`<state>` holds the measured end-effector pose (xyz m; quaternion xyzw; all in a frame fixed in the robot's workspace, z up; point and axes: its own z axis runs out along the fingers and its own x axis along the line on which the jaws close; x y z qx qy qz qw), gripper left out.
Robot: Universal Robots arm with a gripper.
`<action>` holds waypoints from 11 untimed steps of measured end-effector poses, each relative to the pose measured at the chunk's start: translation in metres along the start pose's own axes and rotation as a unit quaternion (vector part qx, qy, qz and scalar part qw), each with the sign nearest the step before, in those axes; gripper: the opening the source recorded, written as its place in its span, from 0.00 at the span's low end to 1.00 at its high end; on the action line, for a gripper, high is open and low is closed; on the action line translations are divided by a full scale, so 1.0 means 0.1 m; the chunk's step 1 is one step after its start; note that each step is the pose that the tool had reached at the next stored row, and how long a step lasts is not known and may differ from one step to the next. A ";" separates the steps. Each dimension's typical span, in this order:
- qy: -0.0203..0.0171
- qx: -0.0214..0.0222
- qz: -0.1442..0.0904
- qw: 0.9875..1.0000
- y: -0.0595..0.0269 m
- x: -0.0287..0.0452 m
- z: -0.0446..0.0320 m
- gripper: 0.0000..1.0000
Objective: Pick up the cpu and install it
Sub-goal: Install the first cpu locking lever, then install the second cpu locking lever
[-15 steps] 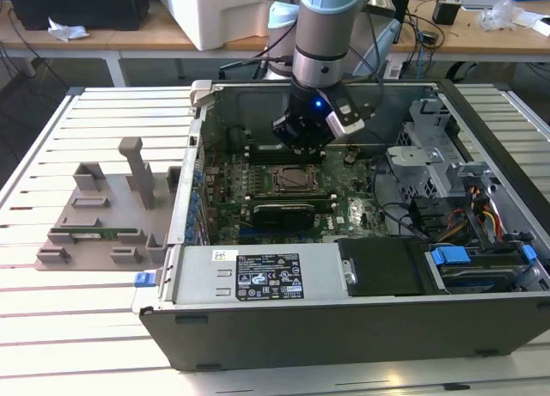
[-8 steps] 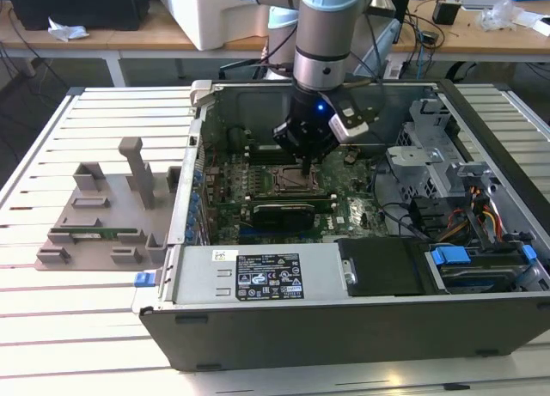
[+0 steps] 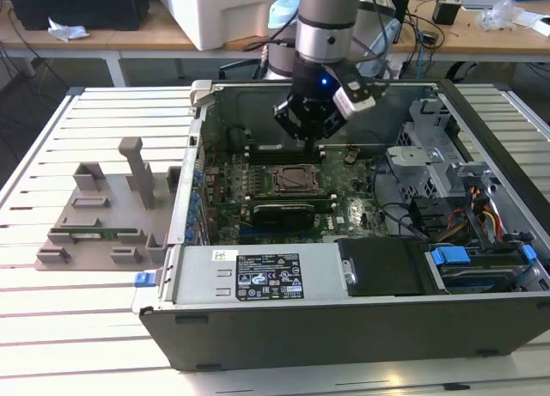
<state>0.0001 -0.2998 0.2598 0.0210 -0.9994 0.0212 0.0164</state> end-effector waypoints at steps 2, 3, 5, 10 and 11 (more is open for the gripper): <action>0.000 0.002 0.000 1.000 -0.006 0.005 -0.134 0.11; 0.000 0.002 0.000 1.000 -0.008 0.006 -0.177 0.11; 0.000 0.002 0.000 1.000 -0.008 0.006 -0.183 0.11; 0.000 0.003 0.000 1.000 -0.019 0.008 -0.186 0.11; 0.000 0.002 0.000 1.000 -0.069 0.009 -0.180 0.11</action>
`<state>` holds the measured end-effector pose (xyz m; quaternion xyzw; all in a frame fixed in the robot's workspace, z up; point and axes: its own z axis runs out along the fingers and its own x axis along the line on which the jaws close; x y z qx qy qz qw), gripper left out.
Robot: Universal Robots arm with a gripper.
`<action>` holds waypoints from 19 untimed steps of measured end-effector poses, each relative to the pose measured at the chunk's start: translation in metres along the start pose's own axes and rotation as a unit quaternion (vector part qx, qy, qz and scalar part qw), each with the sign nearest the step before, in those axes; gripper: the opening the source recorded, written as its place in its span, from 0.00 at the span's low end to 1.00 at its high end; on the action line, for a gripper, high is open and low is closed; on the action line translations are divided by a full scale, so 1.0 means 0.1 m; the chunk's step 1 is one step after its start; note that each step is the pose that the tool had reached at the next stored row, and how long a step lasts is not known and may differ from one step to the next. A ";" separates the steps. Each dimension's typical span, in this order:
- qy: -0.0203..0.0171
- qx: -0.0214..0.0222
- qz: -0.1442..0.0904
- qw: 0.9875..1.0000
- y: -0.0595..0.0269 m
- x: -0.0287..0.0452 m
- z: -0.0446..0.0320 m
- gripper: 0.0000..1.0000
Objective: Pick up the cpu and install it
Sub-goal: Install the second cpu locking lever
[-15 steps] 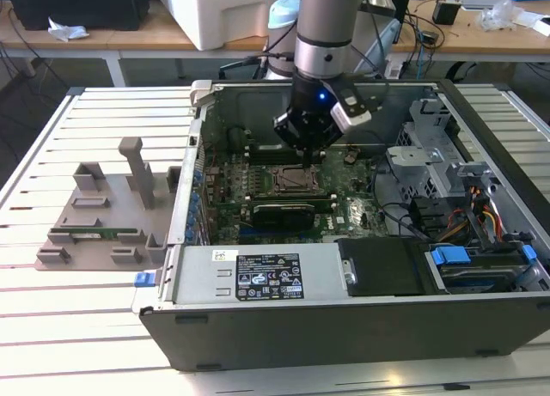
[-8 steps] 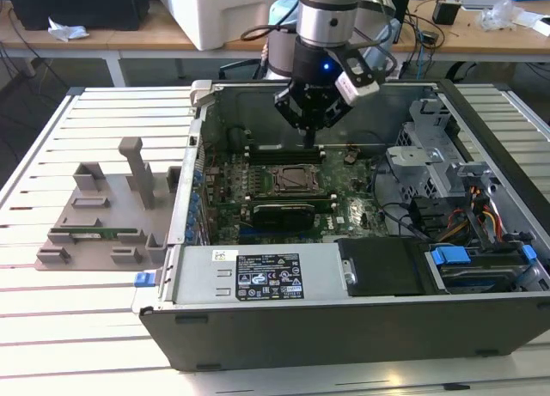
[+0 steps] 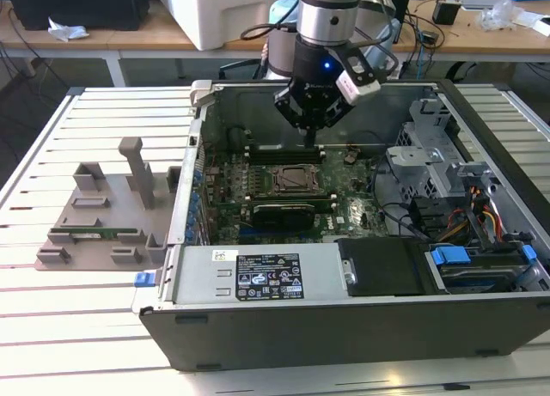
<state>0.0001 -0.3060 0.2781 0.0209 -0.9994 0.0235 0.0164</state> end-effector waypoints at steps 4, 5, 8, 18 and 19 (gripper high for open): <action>0.000 -0.005 0.000 1.000 -0.217 0.008 0.037 0.11; 0.000 -0.009 0.000 1.000 -0.244 0.009 0.042 0.11; -0.002 -0.038 -0.001 0.999 -0.326 0.012 0.052 0.11; -0.003 -0.063 -0.002 0.998 -0.650 0.229 0.390 0.11; -0.003 -0.063 -0.002 0.998 -0.647 0.265 0.411 0.11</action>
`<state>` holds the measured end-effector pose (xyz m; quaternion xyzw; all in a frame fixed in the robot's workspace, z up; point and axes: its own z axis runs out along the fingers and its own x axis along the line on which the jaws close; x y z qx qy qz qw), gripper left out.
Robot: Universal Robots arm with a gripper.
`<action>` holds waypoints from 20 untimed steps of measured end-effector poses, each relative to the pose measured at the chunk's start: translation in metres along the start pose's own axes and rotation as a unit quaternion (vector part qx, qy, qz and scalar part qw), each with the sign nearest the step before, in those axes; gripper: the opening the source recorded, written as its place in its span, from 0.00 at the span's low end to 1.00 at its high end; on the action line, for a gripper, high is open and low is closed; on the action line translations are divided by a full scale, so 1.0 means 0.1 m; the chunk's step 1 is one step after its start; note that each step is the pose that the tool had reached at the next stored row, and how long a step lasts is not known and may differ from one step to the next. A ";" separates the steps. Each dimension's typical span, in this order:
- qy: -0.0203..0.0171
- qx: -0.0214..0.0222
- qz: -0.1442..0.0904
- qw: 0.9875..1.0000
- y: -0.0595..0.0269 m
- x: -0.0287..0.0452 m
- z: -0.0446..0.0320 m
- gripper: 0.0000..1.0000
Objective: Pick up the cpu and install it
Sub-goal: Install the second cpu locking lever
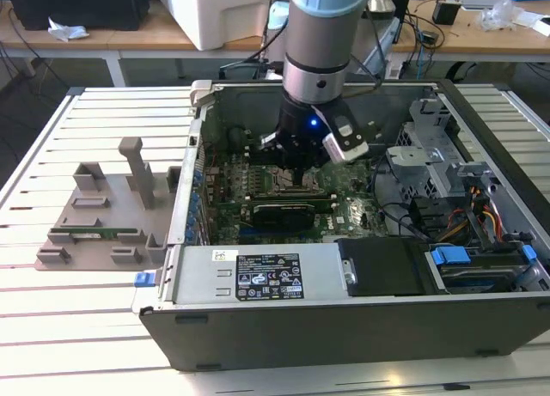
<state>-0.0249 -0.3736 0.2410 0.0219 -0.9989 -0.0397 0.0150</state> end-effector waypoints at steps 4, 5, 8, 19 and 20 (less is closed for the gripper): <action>0.000 0.000 0.000 1.000 -0.015 0.173 0.148 0.11; 0.000 0.000 -0.002 1.000 -0.022 0.211 0.186 0.11; 0.001 0.000 -0.008 1.000 -0.025 0.288 0.257 0.11; 0.001 -0.002 -0.018 1.000 0.016 0.381 0.380 0.11; 0.002 -0.002 -0.019 1.000 0.039 0.380 0.387 0.11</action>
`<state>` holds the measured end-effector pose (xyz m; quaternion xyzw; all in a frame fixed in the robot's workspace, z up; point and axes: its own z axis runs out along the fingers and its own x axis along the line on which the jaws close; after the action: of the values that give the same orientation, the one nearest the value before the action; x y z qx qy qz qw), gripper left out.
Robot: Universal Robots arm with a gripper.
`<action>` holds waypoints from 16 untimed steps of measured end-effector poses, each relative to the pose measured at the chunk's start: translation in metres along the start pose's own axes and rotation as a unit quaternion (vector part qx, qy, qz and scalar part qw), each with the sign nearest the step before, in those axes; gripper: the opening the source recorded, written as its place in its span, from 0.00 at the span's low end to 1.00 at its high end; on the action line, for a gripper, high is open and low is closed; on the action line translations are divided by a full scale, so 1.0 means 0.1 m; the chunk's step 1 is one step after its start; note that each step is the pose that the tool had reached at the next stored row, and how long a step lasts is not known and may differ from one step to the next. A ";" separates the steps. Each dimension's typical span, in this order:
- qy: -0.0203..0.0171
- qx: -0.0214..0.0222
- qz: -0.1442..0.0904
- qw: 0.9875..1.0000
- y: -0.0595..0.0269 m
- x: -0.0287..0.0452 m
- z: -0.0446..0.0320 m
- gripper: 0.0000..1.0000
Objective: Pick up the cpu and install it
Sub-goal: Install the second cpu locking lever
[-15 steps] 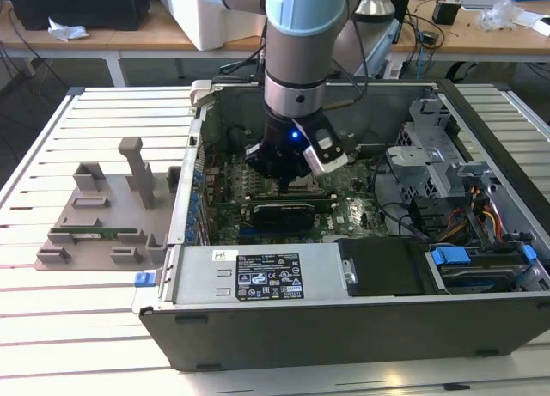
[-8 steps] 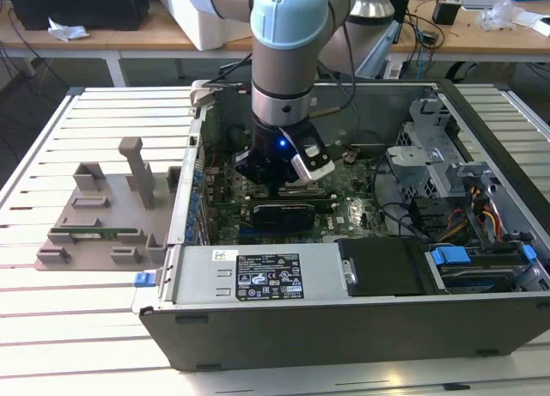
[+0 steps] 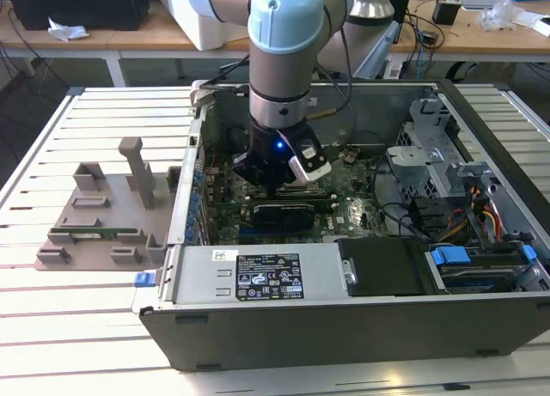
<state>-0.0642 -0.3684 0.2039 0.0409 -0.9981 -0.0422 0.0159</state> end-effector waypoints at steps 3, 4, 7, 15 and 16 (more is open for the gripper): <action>0.000 0.000 -0.001 1.000 0.043 -0.004 0.006 0.11; 0.000 0.000 -0.002 1.000 0.044 -0.004 0.007 0.11; -0.001 -0.001 -0.003 1.000 0.047 -0.003 -0.005 0.11; -0.001 -0.002 -0.003 1.000 0.007 0.003 -0.042 0.11; -0.001 -0.002 -0.003 1.000 0.009 0.003 -0.041 0.11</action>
<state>-0.0645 -0.3678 0.2080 0.0438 -0.9980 -0.0439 0.0149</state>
